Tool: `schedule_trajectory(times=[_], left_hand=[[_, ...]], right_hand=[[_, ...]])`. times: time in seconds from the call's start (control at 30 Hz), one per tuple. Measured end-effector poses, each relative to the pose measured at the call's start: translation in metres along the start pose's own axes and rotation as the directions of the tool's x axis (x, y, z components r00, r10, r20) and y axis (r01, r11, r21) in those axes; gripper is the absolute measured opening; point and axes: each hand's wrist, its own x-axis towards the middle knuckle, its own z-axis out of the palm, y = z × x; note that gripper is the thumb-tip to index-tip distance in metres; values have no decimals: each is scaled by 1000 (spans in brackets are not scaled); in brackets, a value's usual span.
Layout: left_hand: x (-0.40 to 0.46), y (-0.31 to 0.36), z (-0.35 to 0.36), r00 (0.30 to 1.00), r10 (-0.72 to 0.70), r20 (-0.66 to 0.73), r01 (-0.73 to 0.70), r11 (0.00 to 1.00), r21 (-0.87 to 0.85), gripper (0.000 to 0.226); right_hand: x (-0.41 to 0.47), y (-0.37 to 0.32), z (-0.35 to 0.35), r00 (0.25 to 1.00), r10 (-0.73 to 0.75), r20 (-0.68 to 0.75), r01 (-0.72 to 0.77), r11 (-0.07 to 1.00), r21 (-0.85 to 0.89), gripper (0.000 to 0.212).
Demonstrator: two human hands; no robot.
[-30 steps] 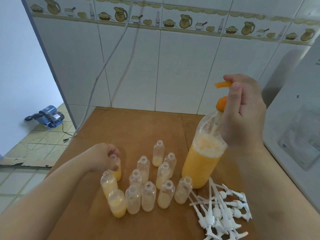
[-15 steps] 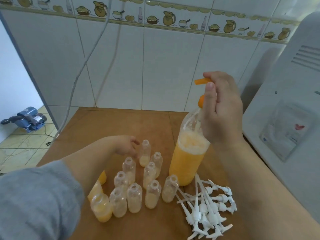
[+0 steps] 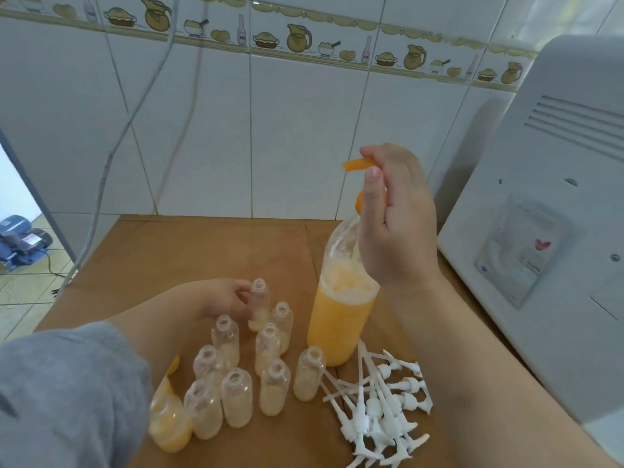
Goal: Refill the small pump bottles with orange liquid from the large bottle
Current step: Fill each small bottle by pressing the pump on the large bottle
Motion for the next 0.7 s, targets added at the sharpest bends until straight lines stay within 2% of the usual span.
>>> schedule_trajectory(times=[0.1, 0.3, 0.37, 0.43, 0.57, 0.63, 0.7], left_hand=[[5, -2, 4, 996, 36, -78, -39, 999, -35, 47], [1, -5, 3, 969, 58, -239, -142, 927, -348, 45], [-8, 3, -3, 940, 80, -332, -228, 870, -437, 39], [-23, 18, -9, 882, 138, -450, -370, 794, -482, 37], [-73, 57, -10, 684, 323, -654, -632, 711, -309, 32], [-101, 74, -5, 607, 420, -675, -696, 690, -197, 36], [-124, 87, 1, 560, 498, -662, -723, 685, -95, 41]], right_hand=[[0, 1, -1, 1000, -6, 7, 6, 1000, -9, 38], [0, 1, -2, 1000, -3, 17, 3, 1000, -6, 39], [0, 1, -3, 1000, -2, 21, 2, 1000, 0, 38], [-1, 2, -5, 999, -6, 32, 6, 1000, 0, 38], [1, 4, -8, 999, -23, 38, 23, 1000, -14, 40], [3, 5, -10, 999, -38, 25, 38, 999, -3, 38], [6, 6, -10, 999, -49, 18, 49, 999, 18, 36]])
